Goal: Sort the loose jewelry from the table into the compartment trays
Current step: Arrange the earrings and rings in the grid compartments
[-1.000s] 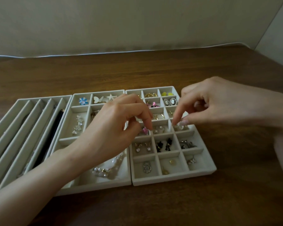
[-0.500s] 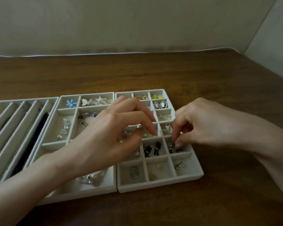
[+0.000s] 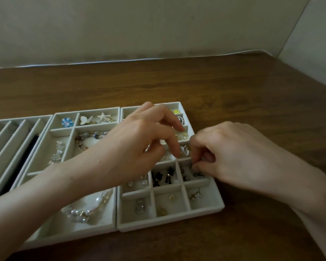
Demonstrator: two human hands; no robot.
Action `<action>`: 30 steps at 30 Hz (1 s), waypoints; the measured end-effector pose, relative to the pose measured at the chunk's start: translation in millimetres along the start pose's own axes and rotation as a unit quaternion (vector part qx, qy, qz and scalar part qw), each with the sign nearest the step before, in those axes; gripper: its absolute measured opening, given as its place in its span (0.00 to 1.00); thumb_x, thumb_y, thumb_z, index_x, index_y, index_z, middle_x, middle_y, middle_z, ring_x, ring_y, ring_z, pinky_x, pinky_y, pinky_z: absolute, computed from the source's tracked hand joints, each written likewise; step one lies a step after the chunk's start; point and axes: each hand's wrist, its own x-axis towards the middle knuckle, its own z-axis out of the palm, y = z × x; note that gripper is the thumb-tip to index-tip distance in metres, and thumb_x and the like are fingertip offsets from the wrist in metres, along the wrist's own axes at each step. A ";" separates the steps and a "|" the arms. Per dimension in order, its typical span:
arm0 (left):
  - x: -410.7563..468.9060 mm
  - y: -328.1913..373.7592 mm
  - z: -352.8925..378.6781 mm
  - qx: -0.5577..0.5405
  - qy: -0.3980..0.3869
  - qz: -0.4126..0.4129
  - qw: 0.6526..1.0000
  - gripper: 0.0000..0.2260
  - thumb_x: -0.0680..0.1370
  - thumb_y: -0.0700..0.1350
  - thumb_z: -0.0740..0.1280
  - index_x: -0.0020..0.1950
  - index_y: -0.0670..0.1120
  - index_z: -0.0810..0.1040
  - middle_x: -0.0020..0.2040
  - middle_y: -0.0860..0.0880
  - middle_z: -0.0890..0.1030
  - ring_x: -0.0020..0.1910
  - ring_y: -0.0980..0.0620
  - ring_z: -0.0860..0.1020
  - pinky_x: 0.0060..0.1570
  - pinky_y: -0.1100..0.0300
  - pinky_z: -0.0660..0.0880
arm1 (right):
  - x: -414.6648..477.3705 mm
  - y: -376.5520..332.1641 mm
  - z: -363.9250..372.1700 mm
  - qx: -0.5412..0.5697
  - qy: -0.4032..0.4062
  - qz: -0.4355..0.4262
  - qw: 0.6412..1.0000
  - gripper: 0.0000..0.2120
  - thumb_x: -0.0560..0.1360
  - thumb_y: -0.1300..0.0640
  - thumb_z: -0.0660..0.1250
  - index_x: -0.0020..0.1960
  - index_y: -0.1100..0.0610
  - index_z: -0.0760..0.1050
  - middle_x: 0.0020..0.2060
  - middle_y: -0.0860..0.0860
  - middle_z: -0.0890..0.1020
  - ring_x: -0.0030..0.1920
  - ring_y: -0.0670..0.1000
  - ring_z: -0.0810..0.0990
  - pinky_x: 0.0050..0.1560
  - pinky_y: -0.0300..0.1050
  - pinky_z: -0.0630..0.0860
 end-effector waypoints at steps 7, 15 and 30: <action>1.2 0.4 -0.1 -0.006 -0.007 0.012 1.000 0.17 0.69 0.43 0.53 0.38 0.55 0.81 0.54 0.58 0.76 0.54 0.59 0.71 0.49 0.68 0.69 | -0.4 14.8 -8.6 0.115 -0.003 0.002 0.993 0.04 0.74 0.53 0.69 0.44 0.44 0.78 0.38 0.43 0.75 0.38 0.41 0.73 0.39 0.38 0.70; 2.1 -2.8 -2.0 0.001 0.005 0.002 1.000 0.16 0.69 0.43 0.54 0.39 0.54 0.81 0.53 0.57 0.77 0.53 0.57 0.73 0.46 0.69 0.69 | 6.6 12.8 0.5 0.152 -0.005 0.004 0.988 0.03 0.71 0.49 0.72 0.44 0.46 0.81 0.34 0.42 0.75 0.36 0.42 0.73 0.38 0.38 0.68; 2.6 1.9 -2.6 -0.011 0.017 -0.011 1.000 0.15 0.70 0.39 0.57 0.39 0.52 0.82 0.52 0.58 0.77 0.51 0.57 0.73 0.41 0.75 0.68 | 8.2 4.0 3.7 0.238 -0.061 0.074 0.966 0.10 0.66 0.45 0.75 0.43 0.48 0.83 0.27 0.38 0.76 0.33 0.37 0.74 0.33 0.32 0.66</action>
